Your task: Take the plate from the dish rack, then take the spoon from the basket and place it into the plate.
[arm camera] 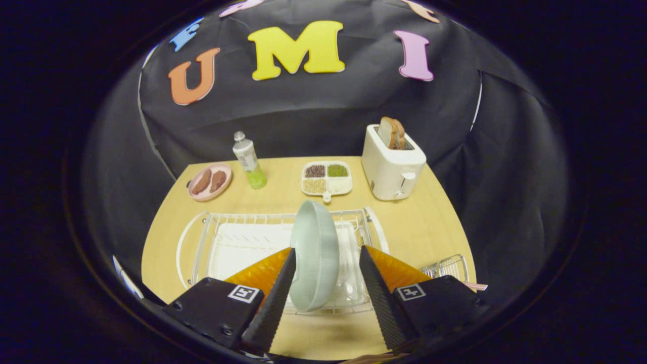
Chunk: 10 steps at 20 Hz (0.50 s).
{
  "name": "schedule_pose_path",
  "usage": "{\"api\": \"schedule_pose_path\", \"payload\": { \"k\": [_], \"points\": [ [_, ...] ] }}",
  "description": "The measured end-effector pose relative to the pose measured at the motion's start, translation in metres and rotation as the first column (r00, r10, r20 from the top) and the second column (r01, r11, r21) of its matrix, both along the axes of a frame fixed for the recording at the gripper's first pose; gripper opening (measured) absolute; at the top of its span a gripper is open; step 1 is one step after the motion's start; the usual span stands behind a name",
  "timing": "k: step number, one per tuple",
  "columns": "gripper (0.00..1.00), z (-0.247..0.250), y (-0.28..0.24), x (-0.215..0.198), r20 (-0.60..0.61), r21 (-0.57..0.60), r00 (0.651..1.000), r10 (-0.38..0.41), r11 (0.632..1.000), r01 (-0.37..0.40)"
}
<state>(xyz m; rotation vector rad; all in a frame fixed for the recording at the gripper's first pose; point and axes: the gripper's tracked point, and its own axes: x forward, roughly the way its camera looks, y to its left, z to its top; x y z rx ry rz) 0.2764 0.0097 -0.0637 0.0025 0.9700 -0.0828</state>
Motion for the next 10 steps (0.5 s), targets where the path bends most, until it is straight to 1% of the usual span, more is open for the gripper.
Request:
{"api": "schedule_pose_path", "payload": {
  "k": [2, 4, 6, 9, 10],
  "points": [
    [0.84, -0.001, -0.01, 0.011, -0.044, -0.055, 0.999, -0.031, 0.998, 0.029],
    [0.81, -0.006, -0.005, 0.009, -0.125, -0.082, 0.992, -0.015, 0.997, 0.005],
    [0.8, -0.011, -0.007, 0.011, -0.189, -0.148, 0.981, -0.046, 0.989, 0.018],
    [0.79, -0.009, -0.011, 0.022, -0.202, -0.222, 0.976, -0.083, 0.974, 0.036],
    [0.76, -0.01, -0.01, 0.021, -0.216, -0.225, 0.972, -0.088, 0.974, 0.038]
  ]
}}
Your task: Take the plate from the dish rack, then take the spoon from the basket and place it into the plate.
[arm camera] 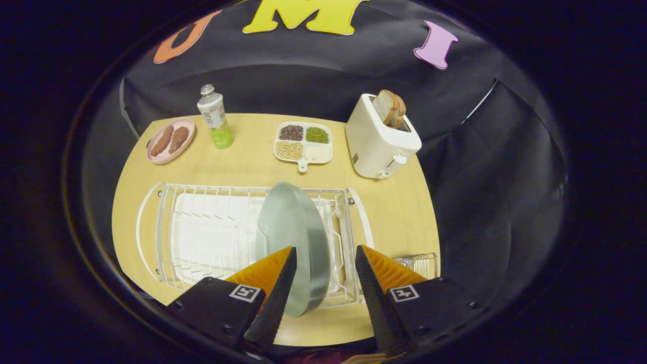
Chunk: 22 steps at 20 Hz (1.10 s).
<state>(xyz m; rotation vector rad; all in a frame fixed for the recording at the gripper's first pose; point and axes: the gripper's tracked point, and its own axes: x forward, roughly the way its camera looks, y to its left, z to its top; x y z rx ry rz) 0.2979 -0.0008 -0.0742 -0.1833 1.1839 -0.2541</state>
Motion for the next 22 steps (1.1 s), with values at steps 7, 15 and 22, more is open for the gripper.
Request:
{"api": "schedule_pose_path", "payload": {
  "k": [7, 15, 22],
  "points": [
    [0.22, 0.0, -0.006, -0.001, -0.018, -0.027, 0.998, -0.066, 0.997, 0.066],
    [0.06, 0.007, -0.008, -0.004, 0.001, -0.078, 0.997, -0.076, 0.994, 0.075],
    [0.06, 0.017, -0.002, -0.009, 0.094, -0.144, 0.99, -0.106, 0.982, 0.119]
  ]
}}
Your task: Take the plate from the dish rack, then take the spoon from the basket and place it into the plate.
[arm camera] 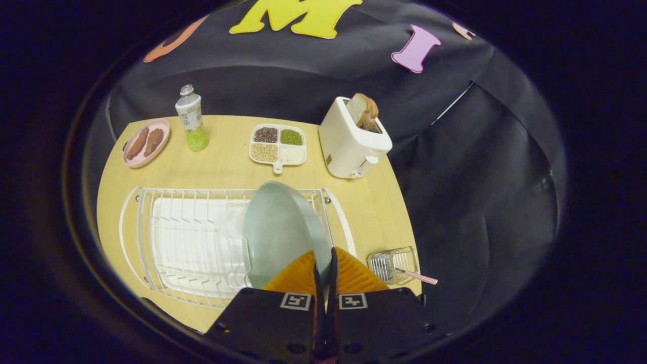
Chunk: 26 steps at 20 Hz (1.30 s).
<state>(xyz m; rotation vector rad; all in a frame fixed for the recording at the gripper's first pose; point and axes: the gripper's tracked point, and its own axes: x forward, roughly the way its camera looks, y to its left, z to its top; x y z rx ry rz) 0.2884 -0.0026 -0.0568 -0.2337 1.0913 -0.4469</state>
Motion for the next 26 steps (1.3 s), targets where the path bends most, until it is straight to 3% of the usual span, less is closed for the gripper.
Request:
{"api": "schedule_pose_path", "payload": {
  "k": [10, 14, 16, 18, 21, 24, 26],
  "points": [
    [0.06, 0.012, 0.017, -0.003, 0.134, -0.187, 0.991, -0.018, 0.981, 0.043],
    [0.06, 0.041, 0.01, -0.007, 0.263, -0.246, 0.965, -0.006, 0.967, 0.073],
    [0.06, 0.045, 0.014, -0.019, 0.271, -0.208, 0.962, 0.022, 0.977, 0.036],
    [0.06, 0.052, 0.02, -0.034, 0.273, -0.156, 0.957, 0.095, 0.986, -0.053],
    [0.06, 0.064, 0.02, -0.071, 0.339, -0.065, 0.932, 0.127, 0.992, -0.112],
    [0.06, 0.054, 0.032, -0.115, 0.38, 0.06, 0.906, 0.186, 0.972, -0.225],
    [0.06, 0.04, 0.027, -0.143, 0.403, 0.094, 0.894, 0.199, 0.962, -0.256]
  ]
}}
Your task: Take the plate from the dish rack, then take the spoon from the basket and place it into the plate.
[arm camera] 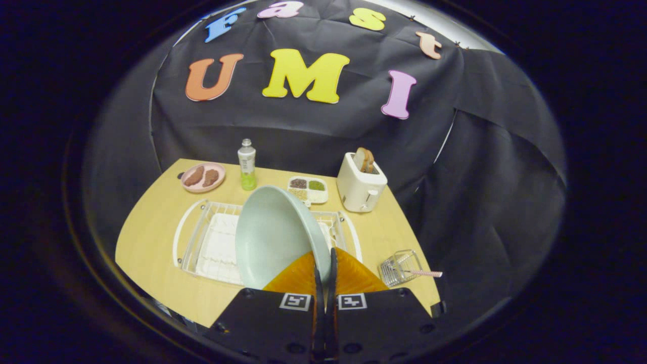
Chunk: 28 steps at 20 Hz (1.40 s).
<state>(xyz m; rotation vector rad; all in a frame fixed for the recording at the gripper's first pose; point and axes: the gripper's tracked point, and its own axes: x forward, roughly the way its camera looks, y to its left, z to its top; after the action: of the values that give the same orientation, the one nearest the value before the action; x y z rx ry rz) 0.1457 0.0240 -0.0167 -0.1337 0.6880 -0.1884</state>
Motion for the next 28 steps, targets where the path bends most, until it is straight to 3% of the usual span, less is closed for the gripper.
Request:
{"api": "schedule_pose_path", "payload": {
  "k": [5, 12, 15, 18, 22, 28],
  "points": [
    [0.06, -0.062, -0.016, -0.049, -0.032, 0.072, 0.999, 0.03, 0.997, -0.027],
    [0.06, -0.138, -0.034, -0.08, -0.088, 0.202, 0.995, 0.045, 0.979, -0.026],
    [0.06, -0.17, -0.036, -0.082, -0.138, 0.216, 0.986, 0.088, 0.975, -0.057],
    [0.07, -0.182, -0.03, -0.077, -0.078, 0.297, 0.985, 0.152, 0.947, -0.123],
    [0.09, -0.202, -0.042, -0.076, -0.051, 0.325, 0.989, 0.136, 0.939, -0.113],
    [0.2, -0.23, -0.062, -0.076, -0.076, 0.283, 0.99, 0.117, 0.955, -0.091]
  ]
}}
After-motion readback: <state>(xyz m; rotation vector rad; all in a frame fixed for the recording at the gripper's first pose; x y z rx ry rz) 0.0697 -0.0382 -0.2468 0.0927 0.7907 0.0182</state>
